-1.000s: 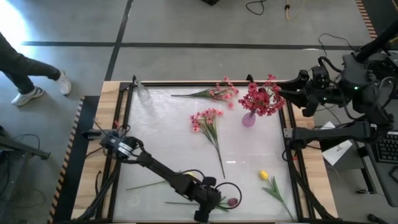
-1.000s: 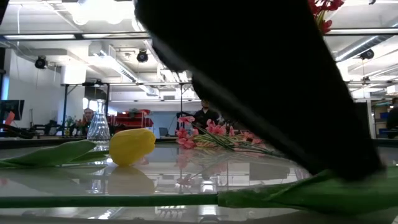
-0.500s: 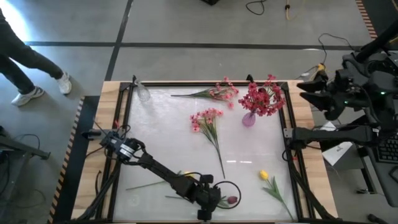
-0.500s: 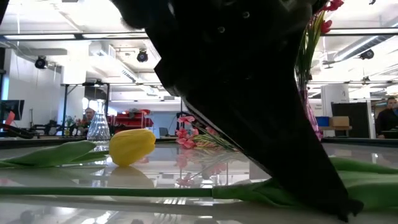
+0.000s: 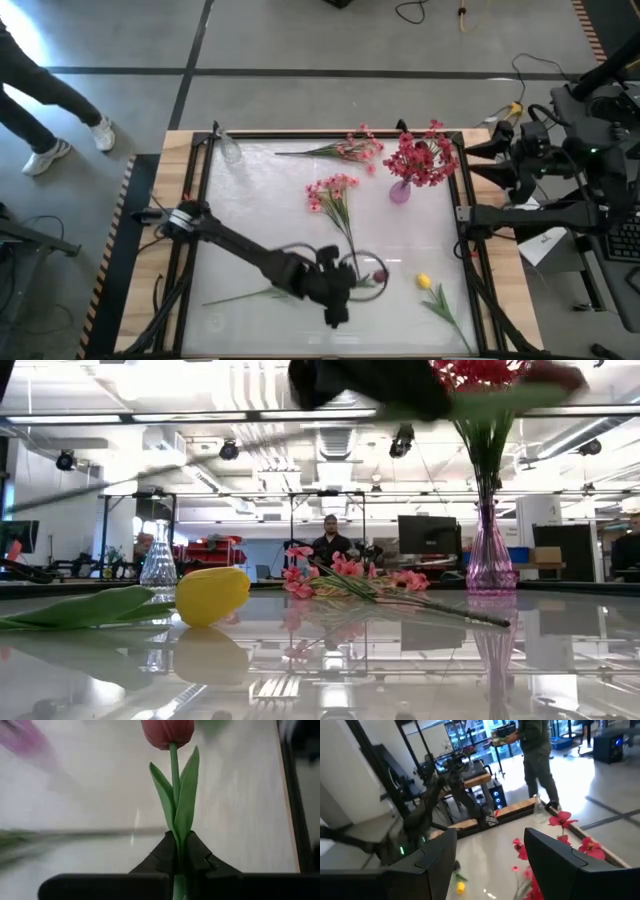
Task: Sort flowers into vase by color
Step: Put the red tulip into the pink vase
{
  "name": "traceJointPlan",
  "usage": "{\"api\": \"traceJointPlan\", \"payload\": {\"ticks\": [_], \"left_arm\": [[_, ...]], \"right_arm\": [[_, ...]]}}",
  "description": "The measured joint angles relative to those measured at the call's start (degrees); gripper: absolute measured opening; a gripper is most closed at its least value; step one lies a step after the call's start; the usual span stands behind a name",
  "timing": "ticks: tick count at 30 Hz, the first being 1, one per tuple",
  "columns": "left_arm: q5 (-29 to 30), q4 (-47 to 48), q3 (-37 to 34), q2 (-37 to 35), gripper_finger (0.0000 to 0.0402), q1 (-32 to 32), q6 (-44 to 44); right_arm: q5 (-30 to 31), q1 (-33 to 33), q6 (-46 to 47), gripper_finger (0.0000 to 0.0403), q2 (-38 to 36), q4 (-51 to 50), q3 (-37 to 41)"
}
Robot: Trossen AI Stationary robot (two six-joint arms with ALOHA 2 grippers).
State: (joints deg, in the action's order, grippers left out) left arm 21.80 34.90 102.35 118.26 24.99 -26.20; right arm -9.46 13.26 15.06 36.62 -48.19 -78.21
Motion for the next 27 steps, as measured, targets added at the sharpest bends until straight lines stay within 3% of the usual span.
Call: {"api": "traceJointPlan", "payload": {"ticks": [5,9,12,19,27], "left_arm": [[11.05,-3.65,-0.52,-8.05,0.0000,-2.65,1.76],[12.98,-10.28,-3.25,-12.58,0.0000,-5.26,6.57],[9.38,-16.54,-3.61,-15.00,0.0000,-7.87,12.82],[-5.85,-35.27,-3.63,-16.90,0.0000,-15.65,27.43],[-10.86,-50.41,-3.63,-17.76,0.0000,-21.60,35.83]], "right_arm": [[-0.05,-0.02,-6.03,0.0224,-0.05,0.37,1.88],[-0.68,0.00,-7.91,0.0224,1.21,1.58,3.98],[-1.18,0.00,-8.53,0.0224,2.93,4.57,4.43],[-6.55,-0.02,-6.14,0.0224,7.10,16.73,4.43],[-5.69,-0.02,-9.47,0.0250,12.39,19.88,3.81]]}}
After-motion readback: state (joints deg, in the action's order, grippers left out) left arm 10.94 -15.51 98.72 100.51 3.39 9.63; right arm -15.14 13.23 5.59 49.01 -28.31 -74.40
